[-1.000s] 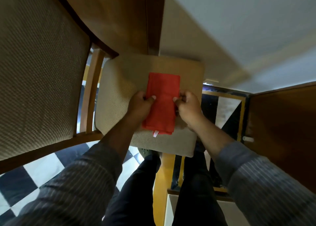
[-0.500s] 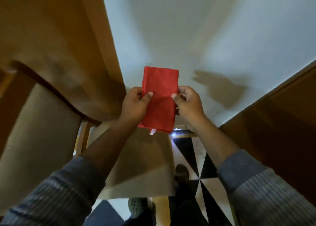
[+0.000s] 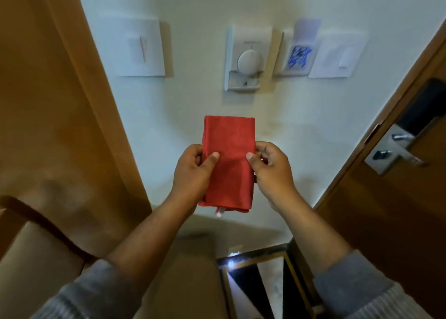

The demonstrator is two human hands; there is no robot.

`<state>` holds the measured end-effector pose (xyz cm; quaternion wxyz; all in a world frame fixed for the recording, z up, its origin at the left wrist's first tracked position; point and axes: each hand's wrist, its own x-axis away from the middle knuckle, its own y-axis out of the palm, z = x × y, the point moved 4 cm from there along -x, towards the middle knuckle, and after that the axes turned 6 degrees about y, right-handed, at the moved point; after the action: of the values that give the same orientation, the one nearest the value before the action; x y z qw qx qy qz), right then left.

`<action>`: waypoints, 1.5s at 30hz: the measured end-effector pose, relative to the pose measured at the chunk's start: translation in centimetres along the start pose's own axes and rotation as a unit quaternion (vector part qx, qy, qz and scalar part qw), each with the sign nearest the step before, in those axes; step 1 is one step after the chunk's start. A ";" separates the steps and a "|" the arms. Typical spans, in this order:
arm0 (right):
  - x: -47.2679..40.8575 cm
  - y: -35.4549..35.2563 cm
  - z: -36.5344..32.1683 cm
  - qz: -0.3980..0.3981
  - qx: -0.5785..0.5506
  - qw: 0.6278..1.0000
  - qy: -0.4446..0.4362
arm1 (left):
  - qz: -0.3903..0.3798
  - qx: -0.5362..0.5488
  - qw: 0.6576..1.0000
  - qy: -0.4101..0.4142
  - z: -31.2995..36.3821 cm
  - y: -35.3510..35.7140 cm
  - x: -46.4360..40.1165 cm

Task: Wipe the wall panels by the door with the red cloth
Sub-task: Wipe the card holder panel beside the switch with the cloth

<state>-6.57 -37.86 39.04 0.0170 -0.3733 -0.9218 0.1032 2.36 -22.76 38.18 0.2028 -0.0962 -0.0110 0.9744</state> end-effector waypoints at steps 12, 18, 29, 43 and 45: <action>-9.8 -11.1 -6.8 0.121 0.021 0.969 -0.216 | 0.007 -0.009 0.988 0.151 9.1 11.6 -7.9; -17.3 -13.8 -6.6 0.133 0.041 0.951 -0.276 | 0.060 -0.036 0.984 0.167 9.8 16.9 -12.8; -19.7 -10.9 -7.1 0.342 0.285 0.730 -0.519 | 0.123 -0.117 0.965 0.201 9.2 17.8 -14.7; -18.6 -9.2 -8.0 0.406 0.366 0.681 -0.487 | 0.309 -0.497 0.628 0.513 24.8 9.1 -18.1; -19.0 -8.5 -7.8 0.391 0.383 0.655 -0.520 | 0.296 -0.555 0.603 0.491 25.3 8.5 -20.3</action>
<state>2.14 -55.54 49.30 -0.3659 -0.5451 -0.4273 0.6216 12.38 -38.19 66.18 -0.2136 -0.6520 -0.4196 0.5943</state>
